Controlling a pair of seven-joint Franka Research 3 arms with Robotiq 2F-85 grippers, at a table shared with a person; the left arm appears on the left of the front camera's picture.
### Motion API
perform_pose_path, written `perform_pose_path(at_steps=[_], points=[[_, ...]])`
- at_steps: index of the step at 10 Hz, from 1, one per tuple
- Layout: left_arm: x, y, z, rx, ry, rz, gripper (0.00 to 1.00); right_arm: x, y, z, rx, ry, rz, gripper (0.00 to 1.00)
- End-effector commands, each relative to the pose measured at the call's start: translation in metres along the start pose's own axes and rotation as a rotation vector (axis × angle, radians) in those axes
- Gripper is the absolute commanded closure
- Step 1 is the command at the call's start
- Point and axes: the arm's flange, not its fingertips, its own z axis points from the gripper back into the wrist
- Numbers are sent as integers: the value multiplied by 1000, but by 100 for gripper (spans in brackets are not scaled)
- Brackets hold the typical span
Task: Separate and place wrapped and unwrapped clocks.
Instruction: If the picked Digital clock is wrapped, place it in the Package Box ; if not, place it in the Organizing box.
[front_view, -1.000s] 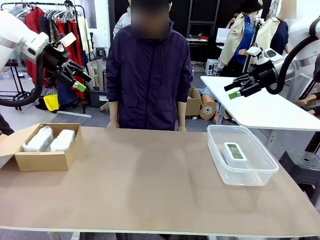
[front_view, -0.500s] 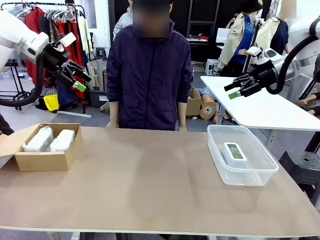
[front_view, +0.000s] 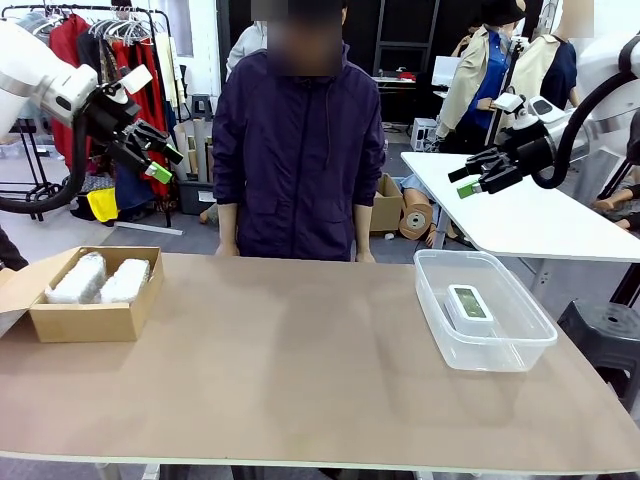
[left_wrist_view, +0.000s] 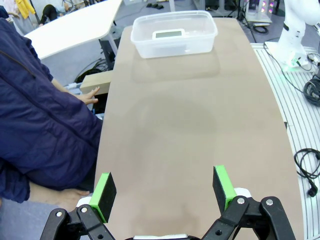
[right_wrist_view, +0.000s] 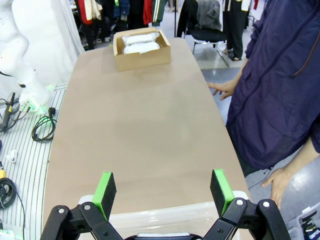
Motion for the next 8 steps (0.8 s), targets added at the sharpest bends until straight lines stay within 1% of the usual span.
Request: perform_pose_path(at_steps=[1, 8], points=[[1, 2, 2, -7, -4, -3, 0, 2, 1, 0, 3, -3, 4, 0], [1, 2, 2, -7, -4, -3, 0, 2, 1, 0, 3, -3, 4, 0]])
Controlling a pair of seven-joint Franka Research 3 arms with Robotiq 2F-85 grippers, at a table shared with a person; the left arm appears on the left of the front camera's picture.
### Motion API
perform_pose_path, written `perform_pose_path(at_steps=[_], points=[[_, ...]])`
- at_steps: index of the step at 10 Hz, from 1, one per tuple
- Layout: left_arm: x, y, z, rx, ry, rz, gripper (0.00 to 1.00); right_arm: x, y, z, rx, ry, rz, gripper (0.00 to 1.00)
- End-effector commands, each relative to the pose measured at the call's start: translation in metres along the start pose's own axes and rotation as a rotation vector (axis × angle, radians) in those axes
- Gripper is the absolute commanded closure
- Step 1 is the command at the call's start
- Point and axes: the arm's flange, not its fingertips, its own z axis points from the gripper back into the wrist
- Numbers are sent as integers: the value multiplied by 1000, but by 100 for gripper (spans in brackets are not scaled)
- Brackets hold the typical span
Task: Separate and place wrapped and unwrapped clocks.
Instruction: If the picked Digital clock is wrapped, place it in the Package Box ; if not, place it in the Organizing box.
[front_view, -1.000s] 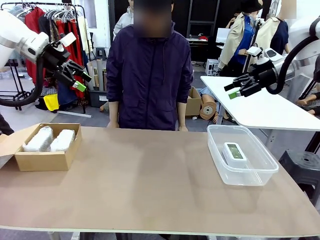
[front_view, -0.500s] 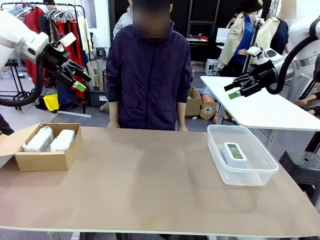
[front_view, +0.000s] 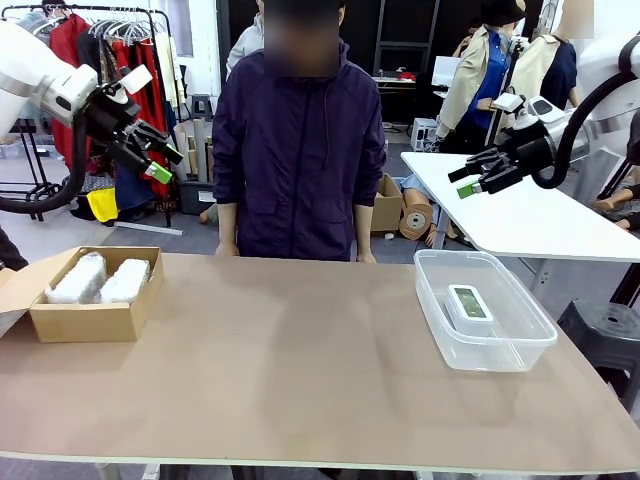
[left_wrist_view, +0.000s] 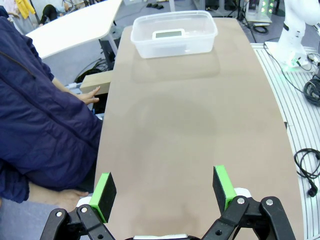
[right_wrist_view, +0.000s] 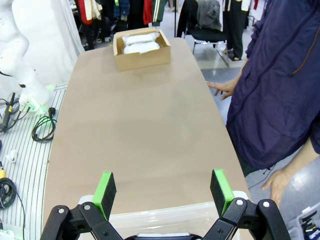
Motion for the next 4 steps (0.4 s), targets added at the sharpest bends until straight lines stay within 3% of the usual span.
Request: perform_pose_path(at_steps=[1, 4], points=[[1, 2, 2, -7, -4, -3, 0, 2, 1, 0, 3, -3, 4, 0], [1, 2, 2, -7, -4, -3, 0, 2, 1, 0, 3, -3, 4, 0]])
